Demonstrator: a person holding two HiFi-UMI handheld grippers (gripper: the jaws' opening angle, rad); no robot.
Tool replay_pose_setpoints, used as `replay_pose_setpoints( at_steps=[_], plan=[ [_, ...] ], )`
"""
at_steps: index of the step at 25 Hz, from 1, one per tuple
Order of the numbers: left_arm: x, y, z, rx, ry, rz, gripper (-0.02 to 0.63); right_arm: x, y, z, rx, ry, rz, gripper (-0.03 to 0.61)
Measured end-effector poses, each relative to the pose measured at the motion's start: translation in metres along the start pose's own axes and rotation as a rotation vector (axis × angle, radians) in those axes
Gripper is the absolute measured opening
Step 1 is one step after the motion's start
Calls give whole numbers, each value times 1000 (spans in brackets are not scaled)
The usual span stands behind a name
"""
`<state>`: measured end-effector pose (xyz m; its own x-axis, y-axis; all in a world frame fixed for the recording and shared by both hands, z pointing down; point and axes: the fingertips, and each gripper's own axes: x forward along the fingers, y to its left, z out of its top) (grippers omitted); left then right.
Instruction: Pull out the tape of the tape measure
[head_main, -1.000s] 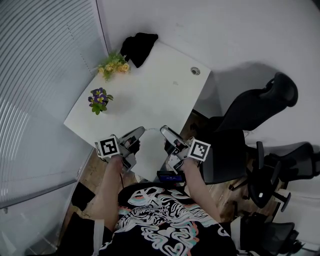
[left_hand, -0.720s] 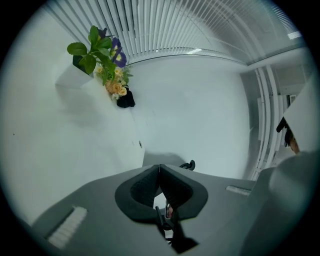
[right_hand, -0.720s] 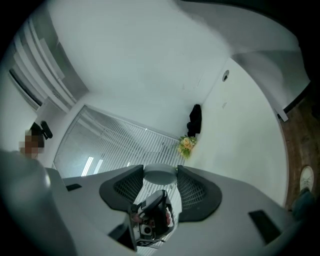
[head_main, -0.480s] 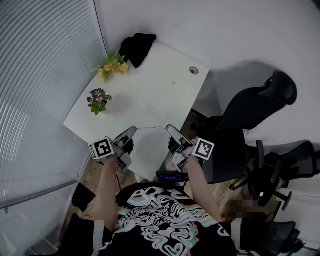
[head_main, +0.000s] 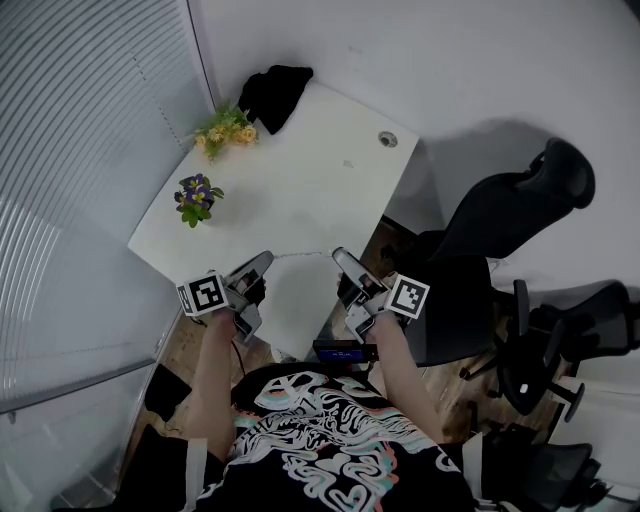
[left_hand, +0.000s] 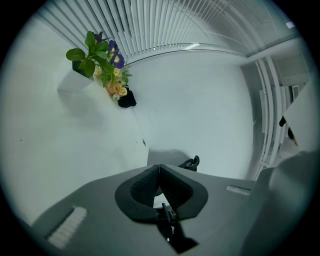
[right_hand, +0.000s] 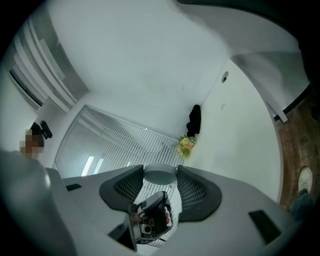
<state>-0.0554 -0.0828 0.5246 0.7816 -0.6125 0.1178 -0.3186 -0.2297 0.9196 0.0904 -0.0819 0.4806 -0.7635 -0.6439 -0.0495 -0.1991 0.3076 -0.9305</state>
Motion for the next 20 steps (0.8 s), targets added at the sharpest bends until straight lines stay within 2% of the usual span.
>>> replay_pose_setpoints(
  at_steps=[6, 10, 15, 20],
  plan=[
    [1, -2, 0, -3, -3, -18, 5, 0, -1, 0, 32, -14, 18, 216],
    [-5, 4, 4, 13, -8, 16, 5, -2, -3, 0, 38, -18, 14, 216],
    [-20, 17, 17, -19, -69, 29, 5, -10, -12, 7, 51, -57, -6, 216],
    [-31, 28, 22, -13, -87, 48, 5, -12, -14, 9, 47, -72, -5, 216]
  ],
)
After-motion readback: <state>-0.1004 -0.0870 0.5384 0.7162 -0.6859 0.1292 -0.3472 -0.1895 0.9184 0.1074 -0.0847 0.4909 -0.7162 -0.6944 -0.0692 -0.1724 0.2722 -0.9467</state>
